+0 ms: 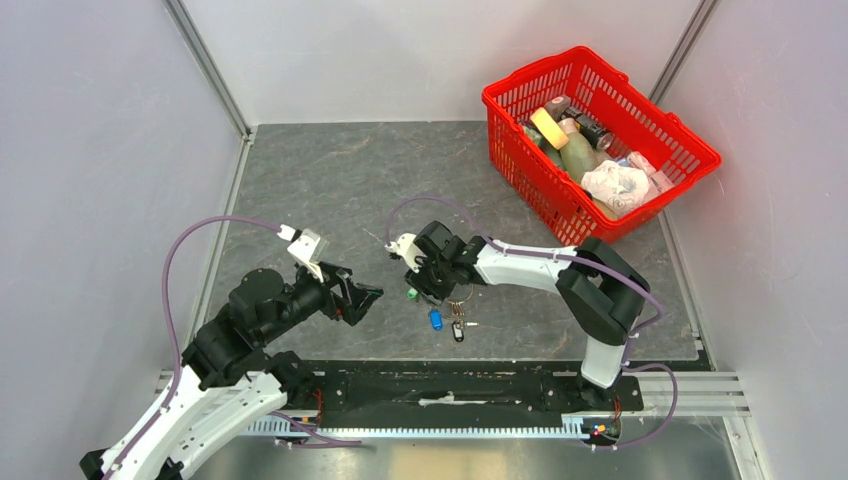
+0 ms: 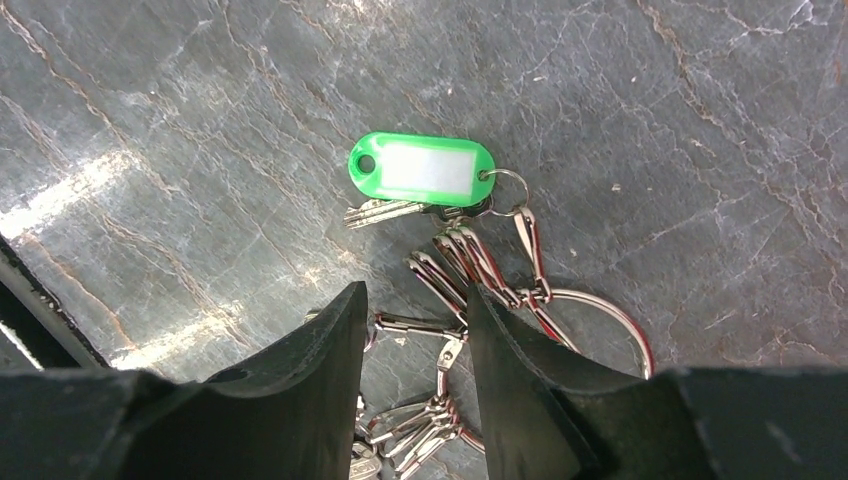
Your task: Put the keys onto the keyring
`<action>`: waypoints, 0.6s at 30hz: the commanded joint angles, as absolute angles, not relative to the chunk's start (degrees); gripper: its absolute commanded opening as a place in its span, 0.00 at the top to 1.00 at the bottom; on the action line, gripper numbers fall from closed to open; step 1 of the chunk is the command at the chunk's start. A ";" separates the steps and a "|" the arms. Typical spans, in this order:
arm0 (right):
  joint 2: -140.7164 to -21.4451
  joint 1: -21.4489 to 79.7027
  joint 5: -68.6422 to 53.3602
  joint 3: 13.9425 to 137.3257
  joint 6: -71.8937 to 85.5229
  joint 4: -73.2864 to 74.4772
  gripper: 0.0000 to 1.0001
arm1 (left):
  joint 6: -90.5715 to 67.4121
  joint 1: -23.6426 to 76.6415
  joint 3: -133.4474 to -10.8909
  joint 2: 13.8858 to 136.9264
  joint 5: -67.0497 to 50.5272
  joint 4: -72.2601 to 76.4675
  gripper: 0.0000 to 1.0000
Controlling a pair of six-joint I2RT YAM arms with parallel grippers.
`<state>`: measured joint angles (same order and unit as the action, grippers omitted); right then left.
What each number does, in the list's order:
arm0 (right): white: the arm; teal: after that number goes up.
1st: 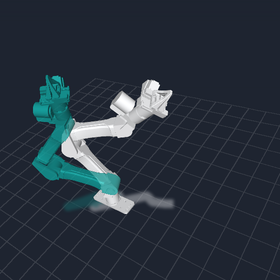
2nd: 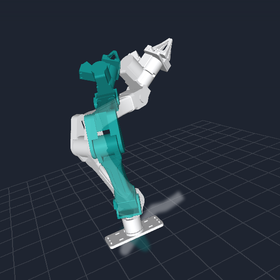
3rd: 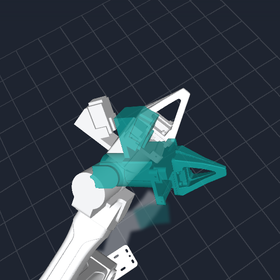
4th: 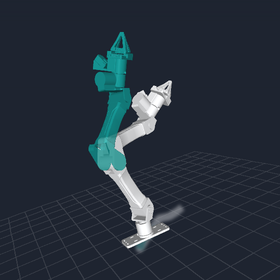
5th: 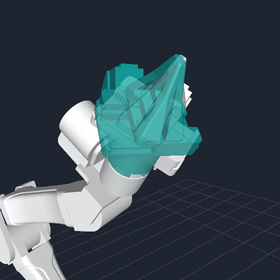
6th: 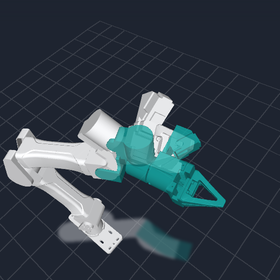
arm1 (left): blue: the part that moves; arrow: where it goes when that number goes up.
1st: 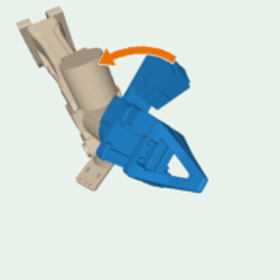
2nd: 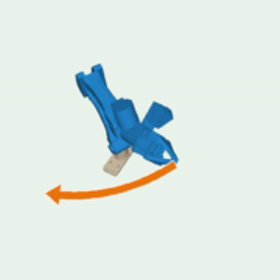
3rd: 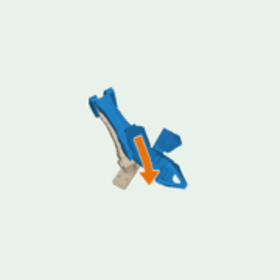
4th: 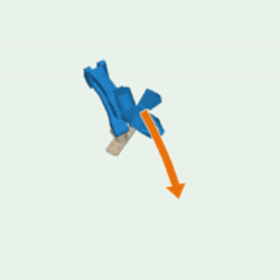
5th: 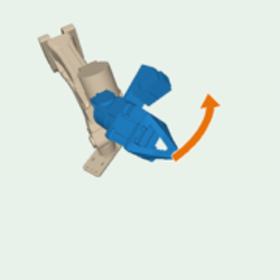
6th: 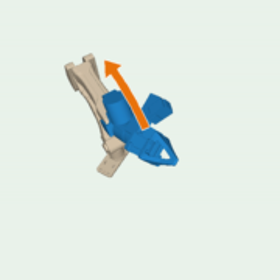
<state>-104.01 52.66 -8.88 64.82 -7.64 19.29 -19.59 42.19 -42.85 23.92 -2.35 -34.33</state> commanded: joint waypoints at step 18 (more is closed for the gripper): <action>-104.50 54.91 -1.68 64.30 -8.05 17.36 0.81 | -18.83 42.01 -44.38 23.25 -2.20 -33.93 0.07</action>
<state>-105.60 54.61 -4.21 64.97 -8.40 18.02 -19.62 42.19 -42.85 23.83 -2.02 -34.35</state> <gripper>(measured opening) 0.227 0.933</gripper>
